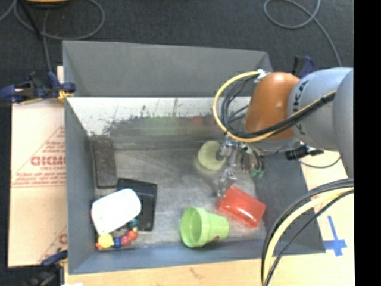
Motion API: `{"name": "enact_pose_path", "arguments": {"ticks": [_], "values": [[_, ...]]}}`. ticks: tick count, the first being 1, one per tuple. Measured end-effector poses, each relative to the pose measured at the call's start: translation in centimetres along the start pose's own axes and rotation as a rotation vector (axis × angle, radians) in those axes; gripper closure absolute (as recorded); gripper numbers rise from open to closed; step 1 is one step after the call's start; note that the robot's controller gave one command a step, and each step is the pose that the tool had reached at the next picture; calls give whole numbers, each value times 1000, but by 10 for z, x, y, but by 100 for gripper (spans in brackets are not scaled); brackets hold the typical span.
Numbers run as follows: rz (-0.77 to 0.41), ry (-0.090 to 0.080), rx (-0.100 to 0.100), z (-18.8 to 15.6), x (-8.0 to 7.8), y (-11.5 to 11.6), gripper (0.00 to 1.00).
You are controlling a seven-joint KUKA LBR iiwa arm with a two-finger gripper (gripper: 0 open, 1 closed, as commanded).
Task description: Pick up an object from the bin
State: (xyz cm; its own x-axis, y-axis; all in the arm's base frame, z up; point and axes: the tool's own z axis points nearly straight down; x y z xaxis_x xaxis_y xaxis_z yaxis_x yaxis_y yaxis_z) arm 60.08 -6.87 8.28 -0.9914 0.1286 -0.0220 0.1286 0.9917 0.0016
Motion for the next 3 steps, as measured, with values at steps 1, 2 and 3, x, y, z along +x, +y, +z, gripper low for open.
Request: {"name": "enact_pose_path", "arguments": {"ticks": [1,2,3], "values": [[336,10,6,-4,-46,11,100],[335,10,6,-4,-46,11,100],[321,23,7,-58,-34,23,100]]}}
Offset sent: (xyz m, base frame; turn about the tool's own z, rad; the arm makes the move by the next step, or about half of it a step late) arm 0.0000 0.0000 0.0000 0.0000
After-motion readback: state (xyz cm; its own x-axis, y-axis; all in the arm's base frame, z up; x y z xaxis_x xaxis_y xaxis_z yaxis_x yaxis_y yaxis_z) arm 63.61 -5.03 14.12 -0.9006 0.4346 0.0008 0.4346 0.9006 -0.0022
